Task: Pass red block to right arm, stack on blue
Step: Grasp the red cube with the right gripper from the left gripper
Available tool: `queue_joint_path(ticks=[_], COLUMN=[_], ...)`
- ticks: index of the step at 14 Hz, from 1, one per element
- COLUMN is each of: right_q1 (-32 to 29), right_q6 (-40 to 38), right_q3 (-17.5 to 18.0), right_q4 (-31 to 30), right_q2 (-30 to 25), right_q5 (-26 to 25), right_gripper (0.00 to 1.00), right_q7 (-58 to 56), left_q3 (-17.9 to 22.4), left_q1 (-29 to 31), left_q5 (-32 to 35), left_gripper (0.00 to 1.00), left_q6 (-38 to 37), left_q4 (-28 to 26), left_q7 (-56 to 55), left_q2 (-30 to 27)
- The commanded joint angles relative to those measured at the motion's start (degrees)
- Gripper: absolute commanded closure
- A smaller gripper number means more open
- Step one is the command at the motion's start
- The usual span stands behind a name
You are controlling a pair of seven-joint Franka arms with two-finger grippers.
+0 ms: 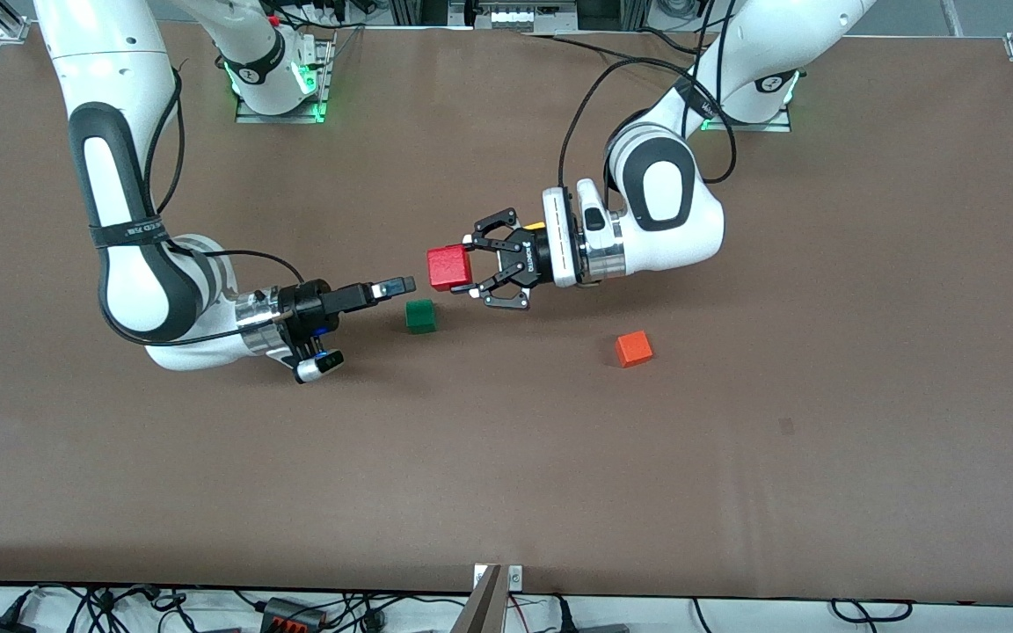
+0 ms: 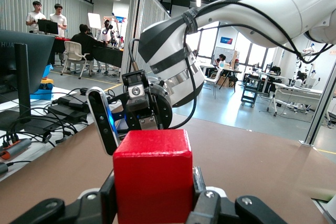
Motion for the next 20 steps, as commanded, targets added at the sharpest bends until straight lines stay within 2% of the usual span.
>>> queue_joint_path(ticks=[1,16,17,19,20], right_q1=[1.70,5.05,4.96,4.96,4.88], right_q6=[1.31,2.45,2.36,2.10,1.75], right_q3=[-0.18,-0.18,-0.18,-0.18,-0.18], right_q4=[1.01,-0.40,-0.31,-0.14,0.04], right_q2=[0.18,-0.87,-0.87,-0.96,-0.96], right_q5=[1.94,2.39,2.39,2.47,2.47], right_gripper=[0.00,0.02,0.05,0.26,0.55], right_q7=[1.61,2.41,2.41,2.41,2.41], left_q3=[-0.53,-0.53,-0.53,-0.53,-0.53], left_q1=[-0.38,0.06,0.06,0.06,0.06], left_q5=[-2.74,-2.83,-2.74,-2.83,-2.74], left_gripper=[0.95,0.95,0.95,0.95,0.95], left_q6=[3.07,3.07,3.07,3.07,3.07], left_q4=[1.50,1.50,1.50,1.50,1.50], left_q7=[4.78,4.78,4.78,4.78,4.78], left_q2=[0.83,0.30,0.30,0.30,0.30])
